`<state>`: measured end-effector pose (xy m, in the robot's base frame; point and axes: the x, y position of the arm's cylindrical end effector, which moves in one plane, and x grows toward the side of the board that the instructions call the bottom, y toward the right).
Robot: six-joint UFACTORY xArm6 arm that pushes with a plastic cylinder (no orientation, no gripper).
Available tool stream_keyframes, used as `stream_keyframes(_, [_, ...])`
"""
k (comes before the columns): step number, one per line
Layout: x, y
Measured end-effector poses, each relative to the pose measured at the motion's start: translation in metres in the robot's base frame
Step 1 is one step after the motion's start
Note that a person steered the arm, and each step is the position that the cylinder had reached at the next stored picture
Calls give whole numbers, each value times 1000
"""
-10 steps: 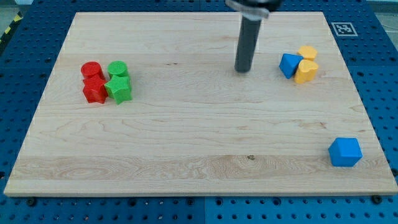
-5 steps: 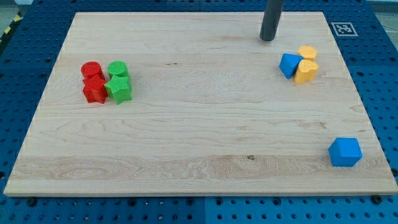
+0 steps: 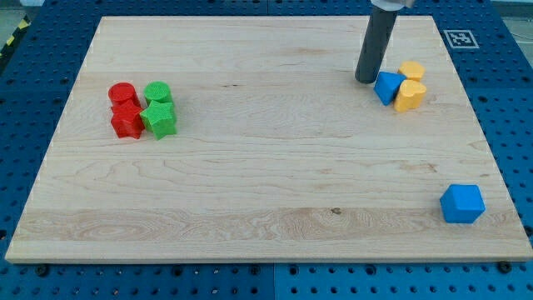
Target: Push the blue triangle to the top of the blue cube
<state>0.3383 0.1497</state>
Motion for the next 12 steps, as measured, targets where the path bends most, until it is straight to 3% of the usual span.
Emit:
stream_keyframes(1, [-2, 16])
stream_keyframes(6, [91, 18])
stream_keyframes(12, [115, 41])
